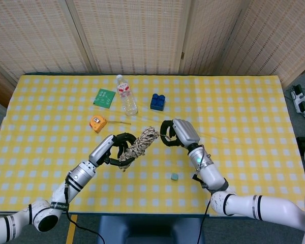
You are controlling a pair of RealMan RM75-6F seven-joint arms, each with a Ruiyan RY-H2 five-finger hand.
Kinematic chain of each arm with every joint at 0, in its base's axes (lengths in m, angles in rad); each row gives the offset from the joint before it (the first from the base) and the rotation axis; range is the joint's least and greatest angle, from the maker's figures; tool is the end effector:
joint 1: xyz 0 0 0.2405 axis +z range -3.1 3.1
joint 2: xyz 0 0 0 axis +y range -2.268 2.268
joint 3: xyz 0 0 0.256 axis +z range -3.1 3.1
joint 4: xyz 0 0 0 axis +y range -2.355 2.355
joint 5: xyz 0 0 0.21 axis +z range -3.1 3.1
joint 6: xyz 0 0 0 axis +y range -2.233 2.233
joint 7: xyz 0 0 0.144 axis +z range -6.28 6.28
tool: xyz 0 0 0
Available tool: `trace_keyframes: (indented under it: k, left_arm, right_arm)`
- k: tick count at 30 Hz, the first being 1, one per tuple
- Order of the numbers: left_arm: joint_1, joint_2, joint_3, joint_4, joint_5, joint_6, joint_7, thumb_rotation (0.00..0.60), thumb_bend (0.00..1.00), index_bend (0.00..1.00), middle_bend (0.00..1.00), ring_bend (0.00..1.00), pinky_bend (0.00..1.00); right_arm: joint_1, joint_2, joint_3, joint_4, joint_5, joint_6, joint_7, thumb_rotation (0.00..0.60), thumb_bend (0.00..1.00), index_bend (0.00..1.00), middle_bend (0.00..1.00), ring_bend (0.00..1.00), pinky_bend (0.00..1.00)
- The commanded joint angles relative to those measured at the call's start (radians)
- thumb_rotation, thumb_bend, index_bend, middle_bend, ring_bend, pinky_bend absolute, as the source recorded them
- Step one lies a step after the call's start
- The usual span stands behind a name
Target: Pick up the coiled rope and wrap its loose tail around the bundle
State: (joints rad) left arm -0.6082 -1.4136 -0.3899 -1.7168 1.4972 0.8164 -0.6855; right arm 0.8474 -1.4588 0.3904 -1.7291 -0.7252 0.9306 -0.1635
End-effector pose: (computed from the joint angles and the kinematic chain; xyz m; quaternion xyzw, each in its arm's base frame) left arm -0.0867 0.3203 0.0341 -0.5552 -0.6100 -0.5598 0.0794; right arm -0.0722 -0.3647 0.0213 0.6000 -0.5710 0.4661 0.3109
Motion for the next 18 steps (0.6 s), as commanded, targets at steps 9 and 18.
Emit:
trace_keyframes:
  k: [9,18]
  left_arm:
    - [-0.068,-0.031,0.099,0.085,0.078,0.094,0.136,0.600,0.77,0.65,0.65,0.65,0.74]
    - [-0.096,-0.059,0.134,0.086,-0.005,0.092,0.415,0.600,0.77,0.65,0.65,0.64,0.74]
  right_arm:
    - [0.040,0.017,0.044,-0.041,0.050,0.004,0.019,0.600,0.73,0.79,0.59,0.60,0.52]
    - [0.044,0.035,0.062,-0.098,0.022,0.048,0.037,0.600,0.73,0.79,0.59,0.60,0.52]
